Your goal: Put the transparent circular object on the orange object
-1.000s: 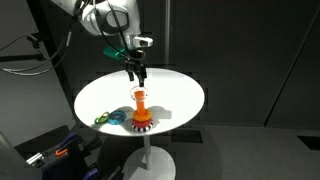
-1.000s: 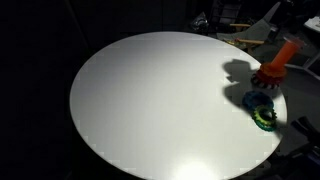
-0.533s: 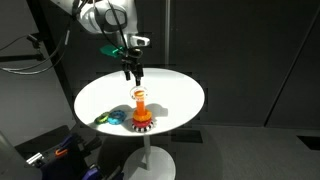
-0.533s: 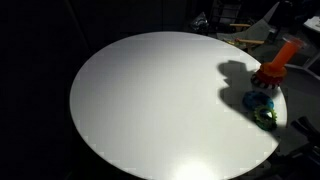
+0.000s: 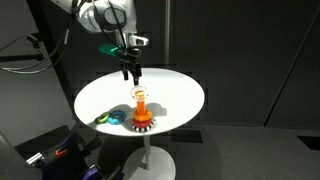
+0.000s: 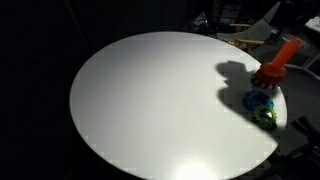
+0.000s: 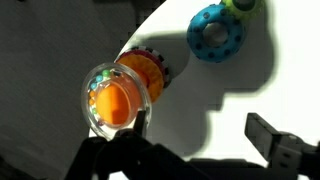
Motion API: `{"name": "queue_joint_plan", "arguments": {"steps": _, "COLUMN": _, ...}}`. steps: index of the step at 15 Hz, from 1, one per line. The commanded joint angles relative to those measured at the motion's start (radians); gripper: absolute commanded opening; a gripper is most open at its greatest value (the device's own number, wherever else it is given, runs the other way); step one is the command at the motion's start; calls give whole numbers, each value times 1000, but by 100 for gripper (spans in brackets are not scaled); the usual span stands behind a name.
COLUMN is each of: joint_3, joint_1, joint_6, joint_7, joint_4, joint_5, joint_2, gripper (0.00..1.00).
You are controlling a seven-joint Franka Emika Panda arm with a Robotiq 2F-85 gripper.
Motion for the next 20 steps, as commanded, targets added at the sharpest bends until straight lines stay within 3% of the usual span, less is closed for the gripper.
{"name": "queue_joint_plan", "arguments": {"steps": 1, "joint_3": 3, "joint_1": 1, "joint_6": -34, "joint_7": 18, "joint_4": 10, "joint_5": -4, "joint_2": -15, "gripper": 100}}
{"name": "queue_joint_plan", "arguments": {"steps": 20, "joint_3": -4, "joint_1": -13, "joint_6": -52, "joint_7": 39, "joint_4": -8, "joint_5": -20, "joint_2": -54, "gripper": 100}}
